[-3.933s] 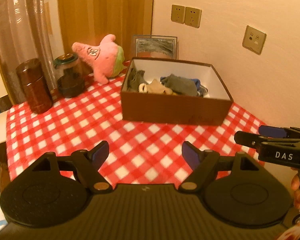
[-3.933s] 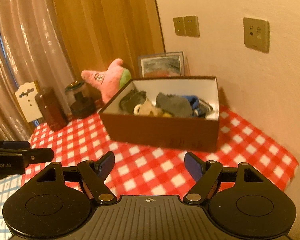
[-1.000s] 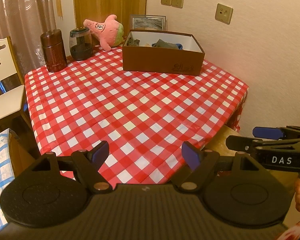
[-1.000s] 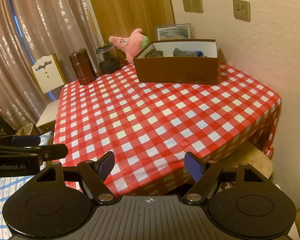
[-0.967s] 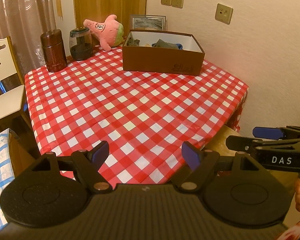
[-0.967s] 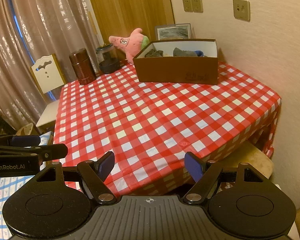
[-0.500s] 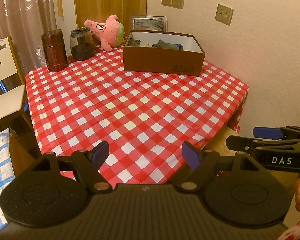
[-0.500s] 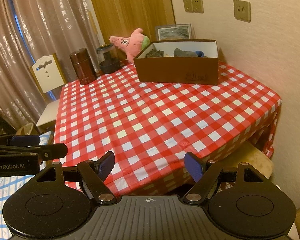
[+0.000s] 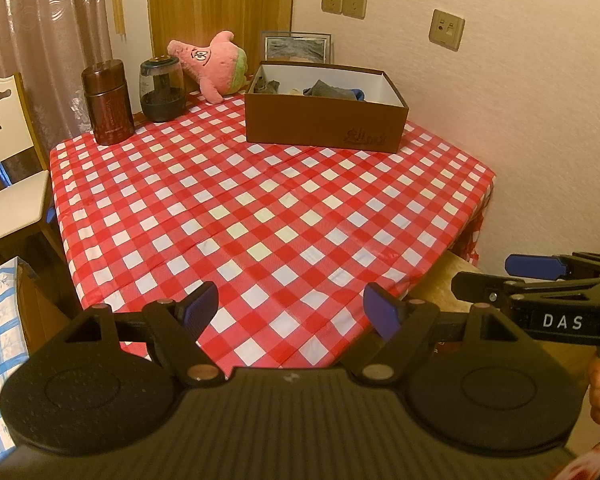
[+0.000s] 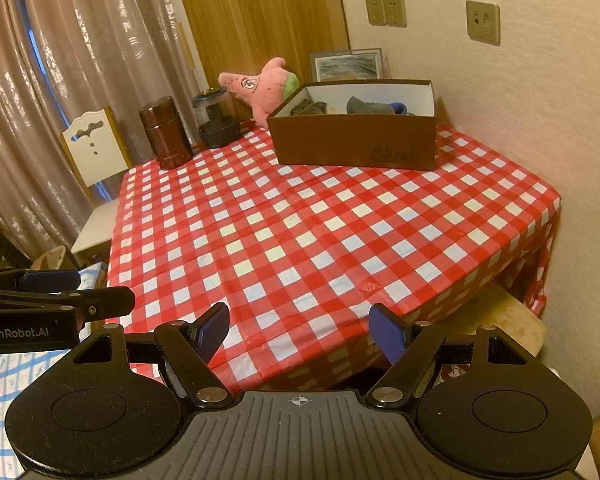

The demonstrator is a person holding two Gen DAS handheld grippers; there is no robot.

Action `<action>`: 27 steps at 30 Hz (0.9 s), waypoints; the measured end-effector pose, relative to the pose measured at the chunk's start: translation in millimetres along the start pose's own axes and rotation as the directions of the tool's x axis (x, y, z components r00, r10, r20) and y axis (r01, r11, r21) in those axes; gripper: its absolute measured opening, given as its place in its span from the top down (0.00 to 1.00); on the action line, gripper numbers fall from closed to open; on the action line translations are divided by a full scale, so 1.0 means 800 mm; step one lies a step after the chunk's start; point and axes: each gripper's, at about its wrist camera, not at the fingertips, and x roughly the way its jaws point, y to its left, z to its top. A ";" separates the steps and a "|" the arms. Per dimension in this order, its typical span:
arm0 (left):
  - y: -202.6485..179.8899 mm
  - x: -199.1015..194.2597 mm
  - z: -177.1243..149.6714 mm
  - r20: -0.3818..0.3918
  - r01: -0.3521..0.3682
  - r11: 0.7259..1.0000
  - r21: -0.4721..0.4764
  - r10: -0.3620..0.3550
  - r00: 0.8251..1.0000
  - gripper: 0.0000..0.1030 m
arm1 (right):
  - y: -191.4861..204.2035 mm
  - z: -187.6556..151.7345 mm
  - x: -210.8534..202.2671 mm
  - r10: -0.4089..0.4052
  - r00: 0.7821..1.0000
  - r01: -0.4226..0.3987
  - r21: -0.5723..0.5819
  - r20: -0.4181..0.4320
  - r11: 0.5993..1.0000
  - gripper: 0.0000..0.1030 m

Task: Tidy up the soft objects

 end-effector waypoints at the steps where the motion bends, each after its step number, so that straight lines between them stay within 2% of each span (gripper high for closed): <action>1: -0.001 0.000 0.000 0.000 0.000 1.000 0.000 0.000 1.000 0.24 | 0.000 0.001 0.000 0.001 1.000 -0.001 -0.001 0.000 1.000 0.26; 27: -0.007 0.005 0.005 0.001 0.003 1.000 0.003 -0.003 1.000 0.24 | -0.002 0.011 0.006 -0.008 1.000 0.008 0.003 0.000 1.000 0.26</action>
